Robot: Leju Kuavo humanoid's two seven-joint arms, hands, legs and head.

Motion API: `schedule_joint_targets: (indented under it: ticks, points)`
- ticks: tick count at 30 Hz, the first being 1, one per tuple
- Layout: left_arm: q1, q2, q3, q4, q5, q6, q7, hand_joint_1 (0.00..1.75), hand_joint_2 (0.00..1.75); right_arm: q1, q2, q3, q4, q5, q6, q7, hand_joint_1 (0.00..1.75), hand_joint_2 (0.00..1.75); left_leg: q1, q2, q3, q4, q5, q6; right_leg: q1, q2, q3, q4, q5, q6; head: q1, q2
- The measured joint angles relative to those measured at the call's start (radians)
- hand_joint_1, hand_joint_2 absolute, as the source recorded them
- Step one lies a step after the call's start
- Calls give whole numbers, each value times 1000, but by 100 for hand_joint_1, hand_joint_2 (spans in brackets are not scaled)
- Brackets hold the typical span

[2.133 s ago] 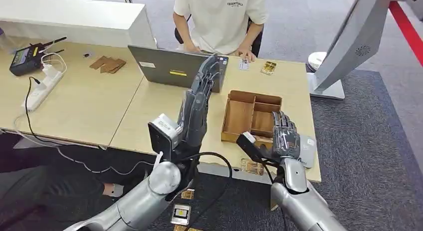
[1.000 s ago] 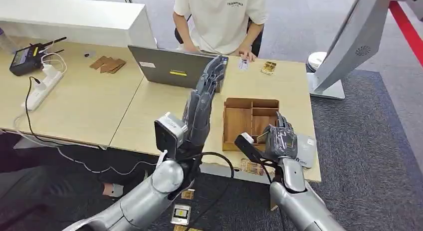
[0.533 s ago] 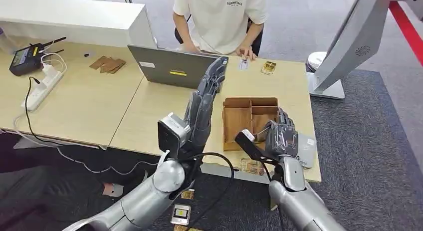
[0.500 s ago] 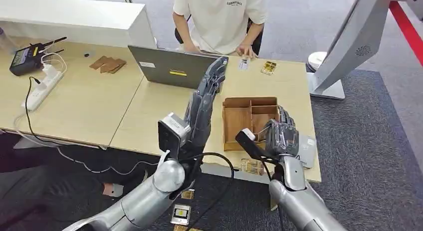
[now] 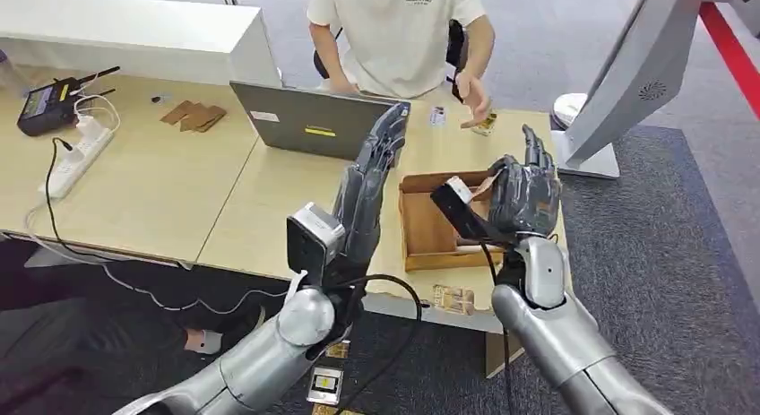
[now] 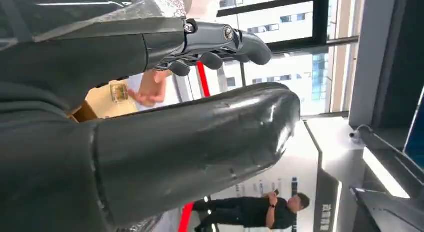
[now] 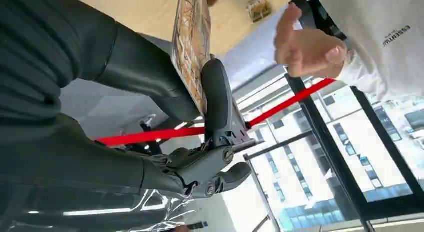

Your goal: Pass the card to the sensor for recognition and then transmit it.

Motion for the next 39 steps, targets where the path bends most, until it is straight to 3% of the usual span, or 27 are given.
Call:
schedule_joint_targets:
  ticks: [6,10,18,29,30,31,33,39]
  points:
    - [-3,-8,-2,9,7,-14,-10,0,0,-21,-13,-3,-38,13,21,13,175,175,0,0,0,0,0,0,0,0,0,0,0,0,0,0]
    - [-11,-22,-4,22,31,-42,-45,0,0,-88,-12,0,-28,34,81,39,175,175,0,0,0,0,0,0,0,1,0,0,0,0,0,0]
    - [-24,-58,-12,53,71,-89,-92,0,0,-265,16,10,100,15,176,64,175,175,0,0,0,0,0,0,0,0,0,0,0,0,0,0]
    - [-33,-81,-23,82,76,-107,-98,0,0,-316,50,31,256,11,219,98,175,175,0,0,0,0,0,0,0,0,0,0,0,0,0,0]
    - [-33,-84,-23,84,76,-108,-98,0,0,-316,51,32,265,12,219,98,169,175,0,0,0,0,0,0,0,0,0,0,0,0,-1,0]
    - [-33,-84,-24,87,76,-109,-98,0,0,-316,52,33,273,12,219,98,80,175,0,0,0,0,0,0,0,0,0,0,0,0,0,0]
    - [-33,-84,-26,91,75,-111,-98,0,0,-315,54,36,291,12,218,99,0,175,0,0,-1,0,0,0,0,0,0,0,0,0,0,0]
    - [-32,-84,-27,92,60,-116,-88,0,0,-315,57,47,319,8,195,105,0,175,0,0,0,0,0,0,0,0,0,0,0,0,0,0]
